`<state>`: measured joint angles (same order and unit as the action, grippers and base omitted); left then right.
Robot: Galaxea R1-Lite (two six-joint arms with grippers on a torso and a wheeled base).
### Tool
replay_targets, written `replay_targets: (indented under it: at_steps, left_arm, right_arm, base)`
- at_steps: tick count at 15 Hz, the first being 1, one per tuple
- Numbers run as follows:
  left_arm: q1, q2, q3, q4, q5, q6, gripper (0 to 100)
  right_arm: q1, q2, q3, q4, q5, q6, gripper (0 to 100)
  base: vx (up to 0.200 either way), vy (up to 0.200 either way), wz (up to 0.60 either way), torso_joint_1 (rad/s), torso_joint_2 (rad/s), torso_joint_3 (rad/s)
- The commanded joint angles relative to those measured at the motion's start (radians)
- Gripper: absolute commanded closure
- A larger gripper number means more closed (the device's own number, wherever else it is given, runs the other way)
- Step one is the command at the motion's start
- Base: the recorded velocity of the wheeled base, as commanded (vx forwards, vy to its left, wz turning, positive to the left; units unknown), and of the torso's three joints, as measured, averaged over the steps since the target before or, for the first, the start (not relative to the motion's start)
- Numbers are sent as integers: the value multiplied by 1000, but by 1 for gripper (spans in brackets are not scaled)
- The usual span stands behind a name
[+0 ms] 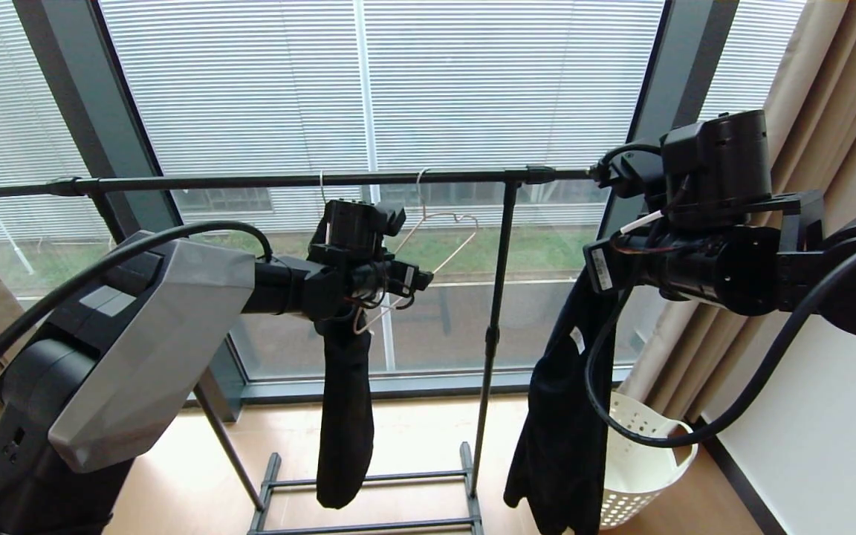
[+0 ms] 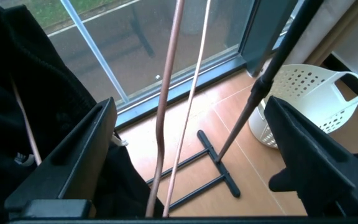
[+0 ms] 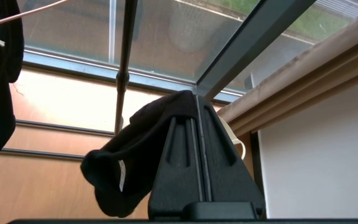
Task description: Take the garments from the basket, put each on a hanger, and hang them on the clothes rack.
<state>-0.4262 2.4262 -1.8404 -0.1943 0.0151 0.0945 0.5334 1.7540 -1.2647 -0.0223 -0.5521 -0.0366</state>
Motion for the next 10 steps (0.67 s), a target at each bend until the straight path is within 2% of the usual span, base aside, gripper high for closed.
replay_targets:
  at_steps: [1,6,10]
  left_arm:
    - [-6,5,-6,-1,0,1,0]
    - [1,22,-17,-1,2,-2,0]
    - [1,67,-83,-1,48,-4,0]
  right_arm:
    - [0,4,-1,-1,0,0,100]
    - [0,4,1,-1,0,0,100]
    - [0,5,1,-1,0,0,100]
  base:
    - [0,0,0,0,0,0]
    - [0,0,0,0,0,0]
    - [0,0,0,0,0,0]
